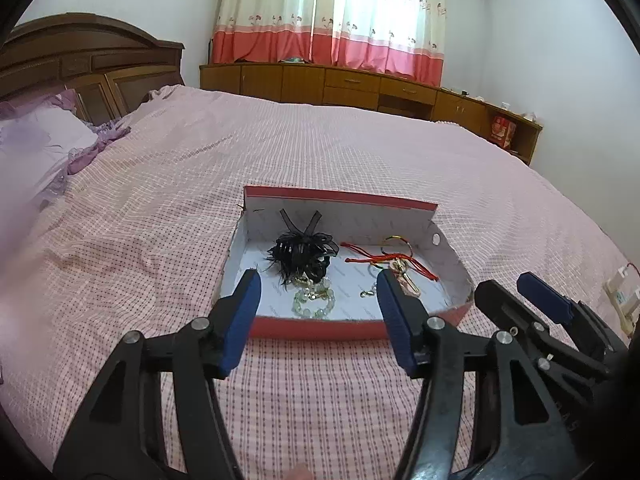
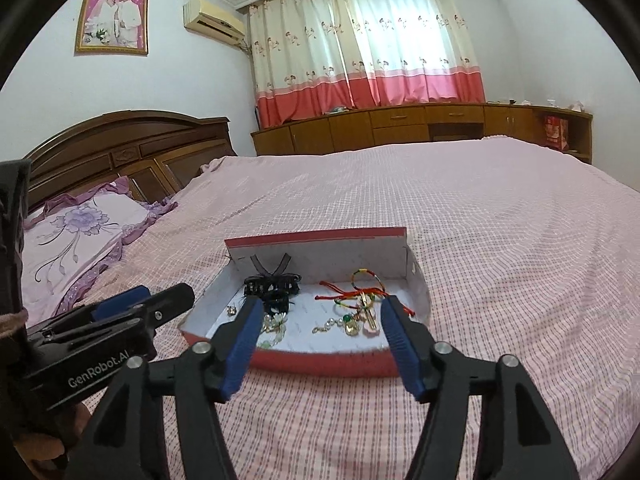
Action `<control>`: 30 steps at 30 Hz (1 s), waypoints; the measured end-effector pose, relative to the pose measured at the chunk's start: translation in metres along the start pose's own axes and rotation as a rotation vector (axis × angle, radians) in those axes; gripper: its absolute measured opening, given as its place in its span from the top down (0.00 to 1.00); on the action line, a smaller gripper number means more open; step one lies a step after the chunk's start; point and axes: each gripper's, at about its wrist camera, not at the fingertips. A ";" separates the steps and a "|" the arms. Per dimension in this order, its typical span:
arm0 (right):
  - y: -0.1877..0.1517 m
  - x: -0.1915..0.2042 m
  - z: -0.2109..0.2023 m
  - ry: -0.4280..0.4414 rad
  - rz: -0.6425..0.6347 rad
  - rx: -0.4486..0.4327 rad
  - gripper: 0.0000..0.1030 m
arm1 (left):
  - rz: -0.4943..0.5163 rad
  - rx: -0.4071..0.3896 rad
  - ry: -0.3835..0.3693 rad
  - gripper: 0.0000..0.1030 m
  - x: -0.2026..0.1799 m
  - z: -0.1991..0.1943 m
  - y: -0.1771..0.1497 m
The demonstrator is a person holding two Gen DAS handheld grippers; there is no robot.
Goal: Organize jewelry
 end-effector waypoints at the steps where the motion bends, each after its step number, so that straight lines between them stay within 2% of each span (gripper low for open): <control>1: -0.001 0.000 -0.002 -0.002 0.000 0.000 0.34 | 0.001 -0.001 0.003 0.48 -0.001 -0.003 -0.001; 14: -0.020 0.001 -0.026 -0.017 0.003 0.015 0.31 | -0.006 0.029 0.030 0.45 -0.005 -0.017 -0.025; 30: -0.028 0.001 -0.030 -0.022 0.012 0.033 0.31 | -0.024 0.026 0.044 0.45 -0.002 -0.021 -0.029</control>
Point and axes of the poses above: each gripper's, at about its wrist camera, not at the fingertips, and z roughly the way its jaws point, x to its left, y to its top, and after that the axes turned 2 degrees about -y, right-handed
